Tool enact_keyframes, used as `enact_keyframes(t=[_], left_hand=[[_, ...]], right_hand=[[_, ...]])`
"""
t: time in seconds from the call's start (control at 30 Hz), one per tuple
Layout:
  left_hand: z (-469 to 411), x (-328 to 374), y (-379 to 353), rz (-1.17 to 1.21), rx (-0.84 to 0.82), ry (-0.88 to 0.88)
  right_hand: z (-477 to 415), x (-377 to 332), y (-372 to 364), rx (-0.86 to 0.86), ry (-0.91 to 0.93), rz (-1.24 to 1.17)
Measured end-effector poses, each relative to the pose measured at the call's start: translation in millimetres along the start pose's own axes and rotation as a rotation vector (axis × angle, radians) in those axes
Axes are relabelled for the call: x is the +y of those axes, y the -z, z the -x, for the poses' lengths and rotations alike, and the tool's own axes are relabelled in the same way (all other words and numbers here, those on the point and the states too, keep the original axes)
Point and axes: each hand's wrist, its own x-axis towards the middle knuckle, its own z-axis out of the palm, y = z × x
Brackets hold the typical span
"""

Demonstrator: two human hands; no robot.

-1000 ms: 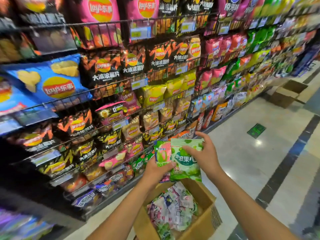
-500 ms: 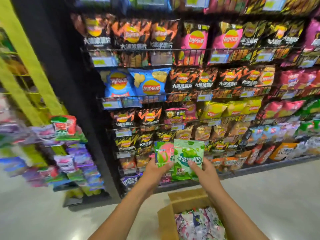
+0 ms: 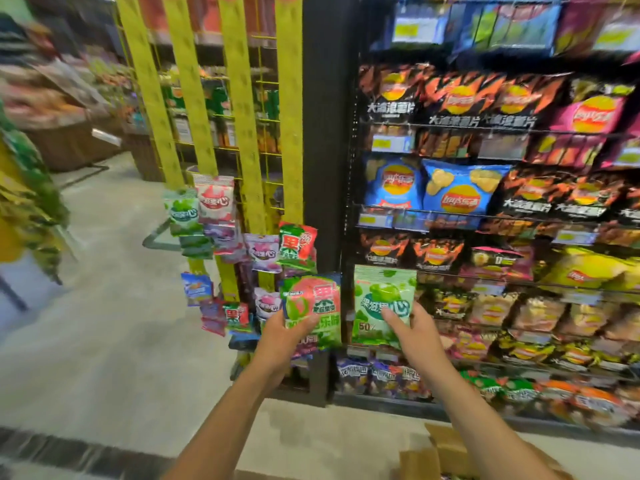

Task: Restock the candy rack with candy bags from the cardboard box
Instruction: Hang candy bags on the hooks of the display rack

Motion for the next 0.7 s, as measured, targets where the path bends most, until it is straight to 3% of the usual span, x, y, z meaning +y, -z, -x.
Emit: enact_keyframes(t=[0.33, 0.7], left_hand=[[12.1, 29.9, 194.1, -0.049, 0.093, -0.036], [19.7, 40.2, 298.8, 0.047, 0.193, -0.043]], right_hand=[[13.5, -50.9, -187.2, -0.068, 0.035, -0.045], [11.4, -79.5, -295.2, -0.172, 0.045, 0.003]])
